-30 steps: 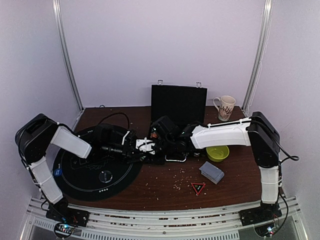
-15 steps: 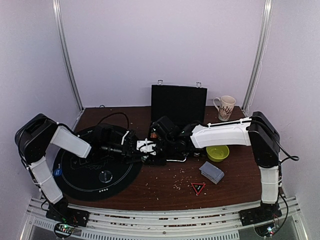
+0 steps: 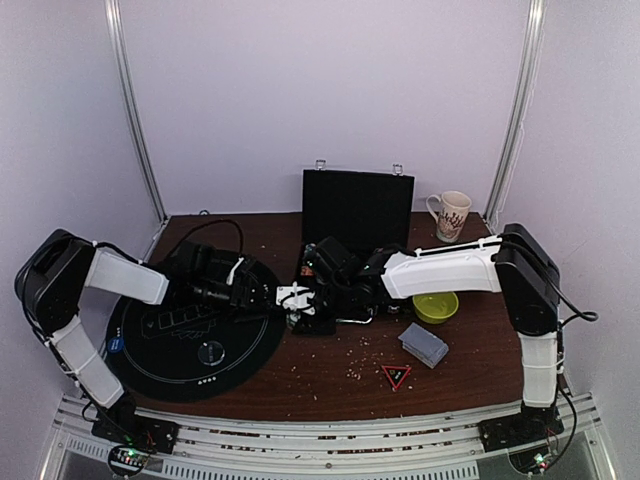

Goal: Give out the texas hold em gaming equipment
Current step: Place the poker chips pile in the dealer area.

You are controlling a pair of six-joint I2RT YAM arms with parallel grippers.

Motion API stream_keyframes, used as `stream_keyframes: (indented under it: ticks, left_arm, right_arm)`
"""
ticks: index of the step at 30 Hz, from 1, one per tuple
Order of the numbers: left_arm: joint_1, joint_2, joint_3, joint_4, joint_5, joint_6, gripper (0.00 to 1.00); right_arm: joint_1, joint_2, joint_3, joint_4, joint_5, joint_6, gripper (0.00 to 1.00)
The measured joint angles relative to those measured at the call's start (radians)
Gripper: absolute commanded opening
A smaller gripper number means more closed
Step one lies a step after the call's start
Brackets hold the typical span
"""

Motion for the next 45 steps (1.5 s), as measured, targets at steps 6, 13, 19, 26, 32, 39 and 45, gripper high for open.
stream_keyframes:
  ticks: [6,13,19,26,32,39,45]
  left_arm:
    - [0.063,-0.069,0.016,-0.159,-0.045,0.105,0.77]
    - [0.114,-0.121,0.07,-0.336,-0.115,0.218,0.77]
    - [0.138,-0.15,0.129,-0.487,-0.208,0.322,0.77]
    - [0.15,-0.198,0.153,-0.615,-0.323,0.404,0.77]
    - [0.249,-0.227,0.171,-0.692,-0.409,0.438,0.77]
    - [0.28,-0.259,0.203,-0.753,-0.506,0.499,0.77]
    - [0.282,-0.259,0.203,-0.783,-0.537,0.521,0.77]
  right_arm:
    - [0.008,0.0,-0.023,-0.016,0.0,-0.002,0.0]
    - [0.04,0.0,-0.045,-0.031,-0.003,-0.008,0.0]
    - [0.073,0.004,-0.042,-0.028,-0.014,-0.011,0.0]
    - [0.094,0.062,0.026,-0.02,-0.026,0.012,0.0]
    - [0.101,0.169,0.16,-0.019,-0.012,0.04,0.0]
    - [0.103,0.233,0.262,-0.026,0.024,0.064,0.0]
    - [0.109,0.312,0.374,-0.063,0.054,0.073,0.0]
